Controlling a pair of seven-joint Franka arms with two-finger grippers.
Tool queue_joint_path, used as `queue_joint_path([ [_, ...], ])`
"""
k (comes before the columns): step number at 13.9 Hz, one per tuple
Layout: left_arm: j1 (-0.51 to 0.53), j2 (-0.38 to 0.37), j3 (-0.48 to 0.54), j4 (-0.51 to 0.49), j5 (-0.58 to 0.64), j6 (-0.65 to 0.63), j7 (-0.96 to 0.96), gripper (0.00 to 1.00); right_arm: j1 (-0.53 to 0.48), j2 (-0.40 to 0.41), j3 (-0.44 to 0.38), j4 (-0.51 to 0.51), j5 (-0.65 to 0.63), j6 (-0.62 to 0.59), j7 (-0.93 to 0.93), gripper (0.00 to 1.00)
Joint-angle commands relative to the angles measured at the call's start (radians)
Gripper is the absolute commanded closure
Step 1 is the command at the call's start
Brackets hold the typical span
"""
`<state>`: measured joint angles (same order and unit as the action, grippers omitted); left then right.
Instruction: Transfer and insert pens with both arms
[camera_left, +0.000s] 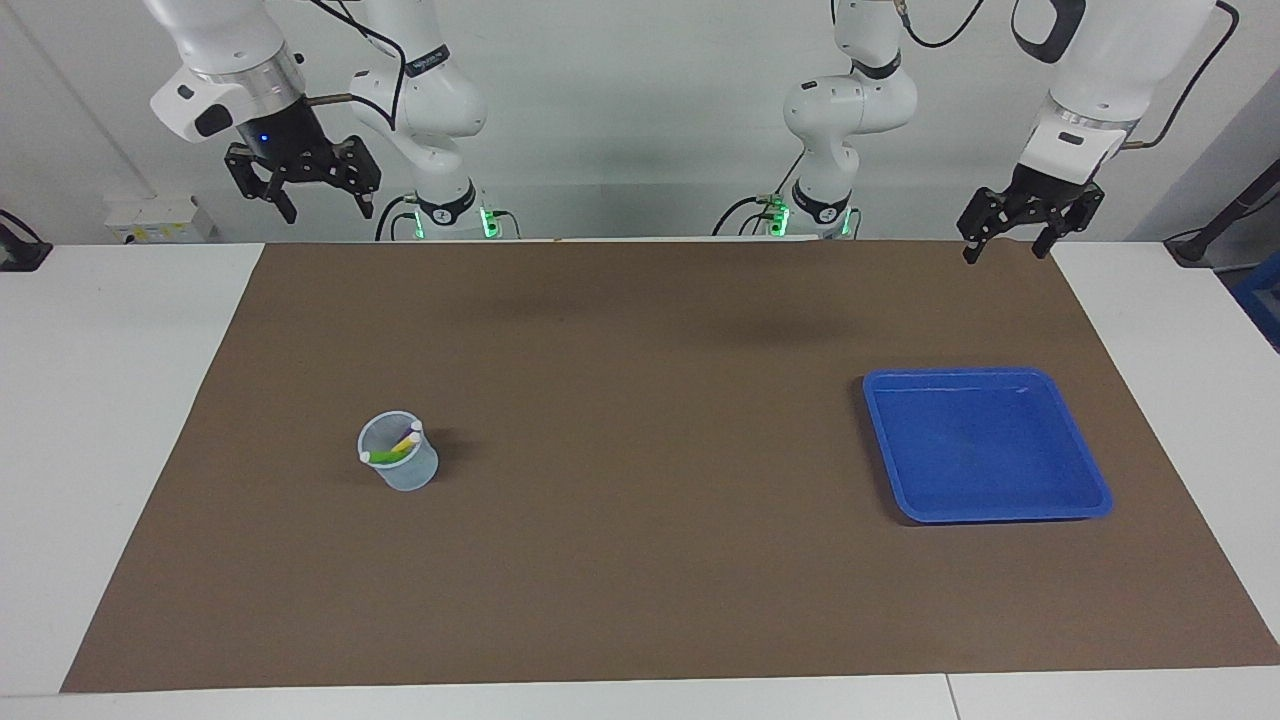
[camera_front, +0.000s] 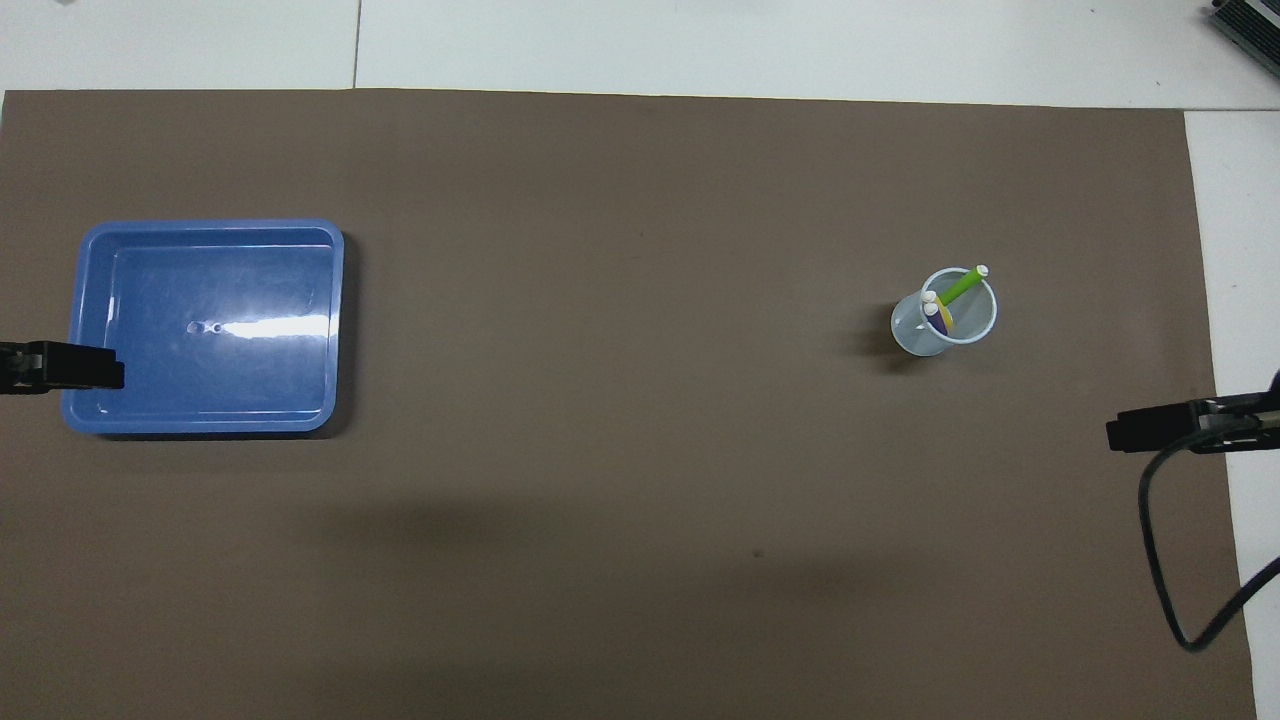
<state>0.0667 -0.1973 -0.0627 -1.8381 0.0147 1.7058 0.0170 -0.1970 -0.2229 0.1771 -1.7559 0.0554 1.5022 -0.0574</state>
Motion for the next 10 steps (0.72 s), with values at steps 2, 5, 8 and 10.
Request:
queue_joint_path([
  [2,-0.008,-0.008,0.004,0.000,0.016,-0.017,0.000,0.00,0.017,-0.016,-0.024,-0.034,0.001,0.084,0.019,0.00],
  [5,-0.008,-0.008,0.004,0.000,0.016,-0.017,0.000,0.00,0.149,0.008,-0.177,-0.036,0.001,0.140,0.019,0.00],
  [8,-0.008,-0.008,0.004,0.000,0.016,-0.017,0.000,0.00,0.151,0.017,-0.189,-0.034,-0.006,0.148,0.018,0.00],
  [10,-0.008,-0.008,0.004,0.000,0.016,-0.017,0.000,0.00,0.140,0.008,-0.189,-0.034,-0.006,0.118,0.016,0.00],
])
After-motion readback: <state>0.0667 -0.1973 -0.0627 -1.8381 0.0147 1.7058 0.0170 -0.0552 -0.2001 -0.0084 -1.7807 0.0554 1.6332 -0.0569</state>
